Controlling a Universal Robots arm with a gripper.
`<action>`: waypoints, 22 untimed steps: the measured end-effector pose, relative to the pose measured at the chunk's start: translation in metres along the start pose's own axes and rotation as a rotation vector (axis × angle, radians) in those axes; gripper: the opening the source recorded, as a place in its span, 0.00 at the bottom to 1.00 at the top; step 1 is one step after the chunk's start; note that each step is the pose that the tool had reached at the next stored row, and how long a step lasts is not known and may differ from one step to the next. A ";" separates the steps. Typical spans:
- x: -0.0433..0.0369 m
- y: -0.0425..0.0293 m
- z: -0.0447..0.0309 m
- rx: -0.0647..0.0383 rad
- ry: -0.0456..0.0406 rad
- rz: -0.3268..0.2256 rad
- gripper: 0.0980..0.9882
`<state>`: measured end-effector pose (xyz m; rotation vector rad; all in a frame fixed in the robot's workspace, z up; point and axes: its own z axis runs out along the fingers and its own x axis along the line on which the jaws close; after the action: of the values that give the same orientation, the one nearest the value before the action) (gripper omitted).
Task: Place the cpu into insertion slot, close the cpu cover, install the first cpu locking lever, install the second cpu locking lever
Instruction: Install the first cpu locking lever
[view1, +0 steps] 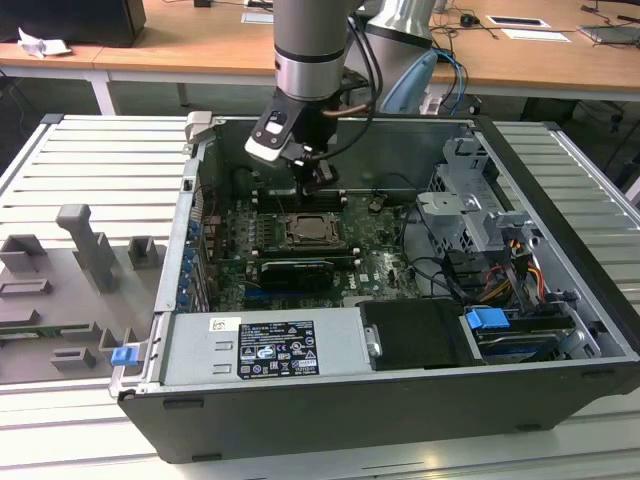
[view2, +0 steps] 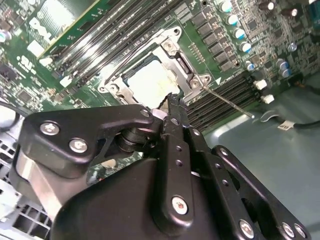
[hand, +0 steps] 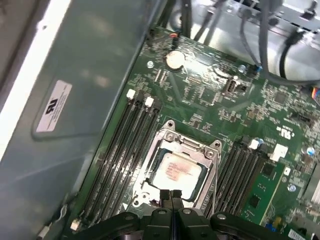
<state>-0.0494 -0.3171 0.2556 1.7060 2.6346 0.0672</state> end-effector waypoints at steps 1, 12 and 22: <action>0.0000 0.0000 0.0000 0.000 0.0008 -0.021 0.01; 0.0000 0.0000 0.0000 0.003 0.0051 -0.139 0.01; 0.0000 0.0000 0.0000 0.005 0.0091 -0.248 0.01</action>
<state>-0.0494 -0.3171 0.2556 1.3685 2.8305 0.0671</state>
